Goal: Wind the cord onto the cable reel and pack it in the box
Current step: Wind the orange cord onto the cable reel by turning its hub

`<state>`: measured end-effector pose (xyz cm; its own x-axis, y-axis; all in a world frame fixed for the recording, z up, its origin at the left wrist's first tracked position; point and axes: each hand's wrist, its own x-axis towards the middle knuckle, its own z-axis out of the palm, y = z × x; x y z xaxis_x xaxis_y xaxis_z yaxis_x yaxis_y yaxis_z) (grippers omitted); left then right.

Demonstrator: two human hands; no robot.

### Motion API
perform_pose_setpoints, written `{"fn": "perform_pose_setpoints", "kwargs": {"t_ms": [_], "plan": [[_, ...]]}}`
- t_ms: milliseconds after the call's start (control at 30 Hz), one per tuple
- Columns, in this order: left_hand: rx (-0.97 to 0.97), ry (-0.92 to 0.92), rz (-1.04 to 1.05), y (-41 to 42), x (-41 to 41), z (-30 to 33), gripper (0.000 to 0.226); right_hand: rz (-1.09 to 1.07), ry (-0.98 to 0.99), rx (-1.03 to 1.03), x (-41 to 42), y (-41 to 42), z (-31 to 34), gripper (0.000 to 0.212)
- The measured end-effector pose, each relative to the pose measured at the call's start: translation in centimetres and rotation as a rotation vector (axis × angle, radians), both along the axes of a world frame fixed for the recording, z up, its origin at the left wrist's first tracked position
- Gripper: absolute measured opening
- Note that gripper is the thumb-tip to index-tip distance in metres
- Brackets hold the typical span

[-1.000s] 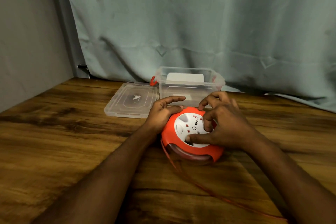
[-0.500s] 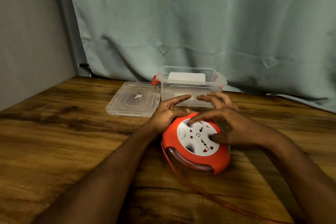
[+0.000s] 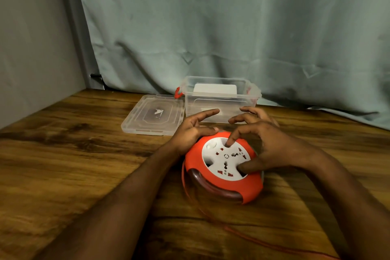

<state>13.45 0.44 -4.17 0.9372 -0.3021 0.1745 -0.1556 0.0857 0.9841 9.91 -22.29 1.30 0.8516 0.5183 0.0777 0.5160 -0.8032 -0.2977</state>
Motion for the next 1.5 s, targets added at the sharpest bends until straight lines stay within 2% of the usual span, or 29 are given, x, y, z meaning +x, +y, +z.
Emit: {"fn": "perform_pose_setpoints", "kwargs": {"t_ms": [133, 233, 433, 533, 667, 767, 833, 1000, 1233, 1500], "plan": [[-0.024, -0.006, 0.038, 0.1, 0.3, -0.1, 0.055, -0.027, -0.099, -0.04, -0.6, 0.7, 0.2, 0.045], [-0.024, 0.0, 0.074, 0.0, 0.5, -0.2, 0.054, -0.013, -0.181, -0.055, -0.9, 1.2, 0.2, 0.047], [-0.045, 0.011, 0.103, 0.1, 0.7, -0.4, 0.052, -0.069, -0.223, -0.033, -1.0, 2.2, -0.3, 0.054], [-0.046, 0.032, 0.093, 0.1, 0.6, -0.3, 0.054, -0.005, -0.271, -0.067, -1.0, 2.0, -0.3, 0.055], [-0.025, 0.045, 0.052, 0.0, 0.7, -0.3, 0.057, 0.087, -0.207, 0.032, -0.8, 1.1, 0.0, 0.018], [-0.016, 0.044, 0.02, -0.1, 0.5, -0.1, 0.058, 0.083, -0.109, -0.03, -1.0, 1.1, 0.2, 0.058], [-0.008, 0.042, 0.004, -0.1, 0.4, -0.1, 0.058, 0.087, -0.08, -0.058, -1.0, 1.2, 0.0, 0.068], [0.006, 0.022, -0.026, 0.0, 0.4, -0.1, 0.061, 0.078, -0.05, -0.071, -0.6, 0.7, -0.1, 0.072], [-0.016, 0.009, -0.004, -0.1, 0.5, -0.1, 0.062, 0.039, -0.005, -0.073, -0.5, 0.6, 0.1, 0.059], [-0.083, 0.042, 0.057, -0.1, 0.6, -0.1, 0.059, 0.016, -0.101, -0.084, -0.2, 0.4, -0.2, 0.059]]}}
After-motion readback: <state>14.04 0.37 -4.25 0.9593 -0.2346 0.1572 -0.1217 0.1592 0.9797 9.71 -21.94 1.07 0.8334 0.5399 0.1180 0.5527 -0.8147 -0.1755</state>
